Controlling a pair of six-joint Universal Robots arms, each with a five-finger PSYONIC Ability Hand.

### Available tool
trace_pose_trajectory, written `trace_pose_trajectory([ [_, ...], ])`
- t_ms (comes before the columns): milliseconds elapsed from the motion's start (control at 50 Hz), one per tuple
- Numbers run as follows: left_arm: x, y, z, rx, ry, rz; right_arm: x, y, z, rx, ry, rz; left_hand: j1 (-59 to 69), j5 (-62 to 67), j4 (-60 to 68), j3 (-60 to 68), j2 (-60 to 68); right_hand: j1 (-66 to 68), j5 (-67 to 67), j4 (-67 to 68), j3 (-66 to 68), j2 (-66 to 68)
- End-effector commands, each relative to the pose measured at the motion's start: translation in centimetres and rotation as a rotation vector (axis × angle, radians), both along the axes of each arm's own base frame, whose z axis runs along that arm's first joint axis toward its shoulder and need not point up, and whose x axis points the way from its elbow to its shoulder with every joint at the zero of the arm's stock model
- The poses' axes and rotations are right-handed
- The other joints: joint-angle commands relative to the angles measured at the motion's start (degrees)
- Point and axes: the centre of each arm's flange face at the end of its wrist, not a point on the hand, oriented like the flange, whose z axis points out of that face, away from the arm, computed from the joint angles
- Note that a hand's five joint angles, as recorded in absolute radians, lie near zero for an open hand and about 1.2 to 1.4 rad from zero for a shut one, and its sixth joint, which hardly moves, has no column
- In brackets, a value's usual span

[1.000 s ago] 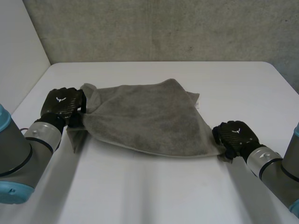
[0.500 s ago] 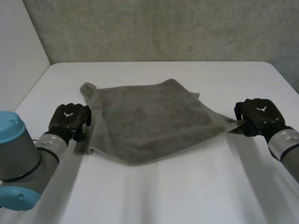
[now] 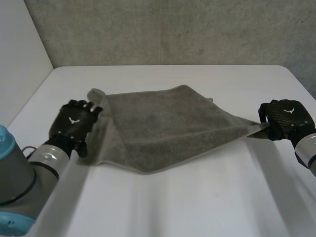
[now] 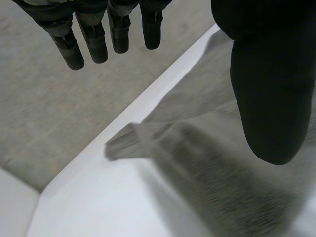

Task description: Fold the towel.

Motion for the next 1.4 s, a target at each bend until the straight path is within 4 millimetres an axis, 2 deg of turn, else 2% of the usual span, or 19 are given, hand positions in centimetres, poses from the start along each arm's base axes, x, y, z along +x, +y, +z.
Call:
trace_pose_trajectory([
  [20,-1.4,1.7,-1.3,0.054,-0.009,-0.095,0.0,0.0,0.0,0.004,-0.004,0.003,-0.79,-1.32,-0.62,-0.61,-0.56,3.63,3.32,3.57,3.29,3.77],
  [140,-1.7,1.9,-3.7,0.13,-0.033,-0.112,0.1,0.1,-0.2,0.011,-0.012,0.006,-0.46,-0.98,-0.29,-0.27,-0.22,3.63,3.32,3.57,3.29,3.77],
  [240,-1.8,2.0,-4.5,0.152,-0.04,-0.116,0.2,0.2,-0.3,0.015,-0.01,0.009,0.05,-0.48,0.22,0.23,0.28,3.63,3.32,3.57,3.29,3.77],
  [380,-2.3,2.1,-5.1,0.154,-0.044,-0.133,0.2,0.2,-0.5,0.021,-0.009,0.013,1.06,0.53,1.23,1.24,1.29,3.63,3.32,3.57,3.29,3.77],
  [580,-3.4,0.7,-5.4,0.061,-0.008,-0.141,0.3,0.3,-0.6,0.025,-0.01,0.014,3.91,3.39,4.09,4.1,4.15,3.63,3.32,3.57,3.29,3.77],
  [700,-4.4,0.6,-6.3,0.054,-0.006,-0.166,0.3,0.4,-0.7,0.029,-0.01,0.016,5.42,4.9,5.6,5.61,5.66,3.63,3.32,3.57,3.29,3.77],
  [860,-4.7,0.1,-7.3,0.047,-0.005,-0.167,0.3,0.5,-0.7,0.03,-0.01,0.016,11.13,10.6,11.3,11.32,11.37,3.63,3.32,3.57,3.29,3.77],
  [940,-4.7,-0.3,-7.2,0.019,0.001,-0.148,0.2,0.4,-0.7,0.03,-0.01,0.013,15.86,15.33,16.03,16.05,16.1,3.63,3.32,3.57,3.29,3.77],
  [1040,-3.7,-2.2,-6.1,-0.093,0.026,0.012,0.1,0.4,-0.7,0.03,-0.01,0.011,21.74,21.22,21.92,21.93,21.98,3.63,3.32,3.57,3.29,3.77],
  [1100,-3.3,-2.7,-5.7,-0.123,0.036,0.054,0.1,0.4,-0.7,0.03,-0.01,0.011,24.76,24.23,24.93,24.94,24.99,3.63,3.32,3.57,3.29,3.77],
  [1260,-3.0,-2.8,-5.8,-0.118,0.033,0.058,0.2,0.4,-0.7,0.03,-0.01,0.013,35.02,34.5,35.2,35.21,35.26,3.63,3.32,3.57,3.29,3.77],
  [1400,-3.0,-2.8,-5.6,-0.126,0.035,0.058,0.1,0.4,-0.7,0.03,-0.009,0.011,35.2,34.68,35.38,35.39,35.44,3.63,3.32,3.57,3.29,3.77],
])
